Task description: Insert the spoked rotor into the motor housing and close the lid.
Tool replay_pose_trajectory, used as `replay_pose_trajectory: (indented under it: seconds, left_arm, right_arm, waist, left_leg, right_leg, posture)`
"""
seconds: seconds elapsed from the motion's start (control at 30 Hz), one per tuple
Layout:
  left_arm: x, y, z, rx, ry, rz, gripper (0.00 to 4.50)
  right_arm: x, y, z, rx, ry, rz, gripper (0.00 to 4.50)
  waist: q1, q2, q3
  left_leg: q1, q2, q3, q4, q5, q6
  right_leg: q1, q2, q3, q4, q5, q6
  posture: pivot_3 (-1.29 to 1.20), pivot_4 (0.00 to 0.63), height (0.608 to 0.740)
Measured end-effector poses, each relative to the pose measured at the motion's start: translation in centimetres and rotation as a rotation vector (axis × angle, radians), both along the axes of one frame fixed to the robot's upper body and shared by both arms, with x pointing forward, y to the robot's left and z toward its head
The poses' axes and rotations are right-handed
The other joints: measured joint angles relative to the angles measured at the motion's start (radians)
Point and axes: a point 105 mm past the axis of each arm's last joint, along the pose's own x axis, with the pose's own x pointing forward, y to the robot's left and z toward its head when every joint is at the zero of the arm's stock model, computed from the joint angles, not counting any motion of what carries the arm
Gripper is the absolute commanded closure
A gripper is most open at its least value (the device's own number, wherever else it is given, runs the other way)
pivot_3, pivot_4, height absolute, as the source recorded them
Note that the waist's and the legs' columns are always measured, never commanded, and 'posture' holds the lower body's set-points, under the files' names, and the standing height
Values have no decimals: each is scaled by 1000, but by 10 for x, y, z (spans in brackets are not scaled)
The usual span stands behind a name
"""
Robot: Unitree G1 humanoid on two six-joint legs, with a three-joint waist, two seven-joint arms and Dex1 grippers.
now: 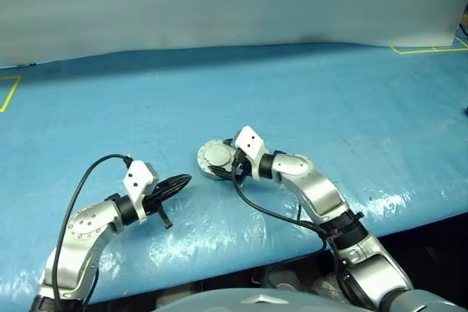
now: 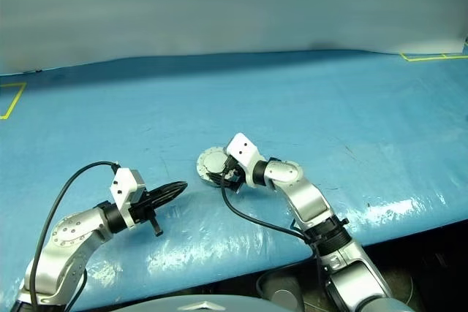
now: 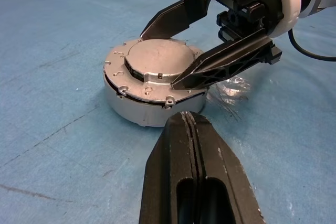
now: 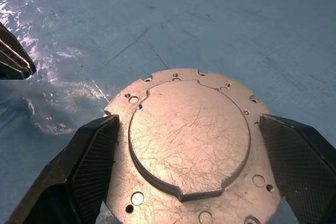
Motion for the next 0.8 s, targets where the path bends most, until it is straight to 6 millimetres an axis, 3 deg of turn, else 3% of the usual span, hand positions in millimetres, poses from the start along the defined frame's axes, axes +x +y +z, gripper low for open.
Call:
replay_pose_trajectory:
  seconds: [0.17,0.6,0.8]
  left_arm:
    - [0,0,1,4,-8,5,4500]
    - [9,-3,9,17,-53,3,4500]
    - [9,-6,9,25,-54,-12,4500]
  right_arm:
    - [1,4,0,-15,-31,13,1466]
    - [0,5,-3,-23,-29,5,1465]
    - [2,-12,0,27,36,-21,1465]
  waist:
    - [0,0,0]
    - [0,0,0]
    - [4,0,0]
  left_leg:
    - [0,0,0,0,0,0]
    - [0,0,0,0,0,0]
    - [0,0,0,0,0,0]
  right_leg:
    - [0,0,0,0,0,0]
    - [0,0,0,0,0,0]
    - [1,-1,0,0,0,0]
  posture:
    - [0,150,740]
    - [0,150,740]
    - [0,150,740]
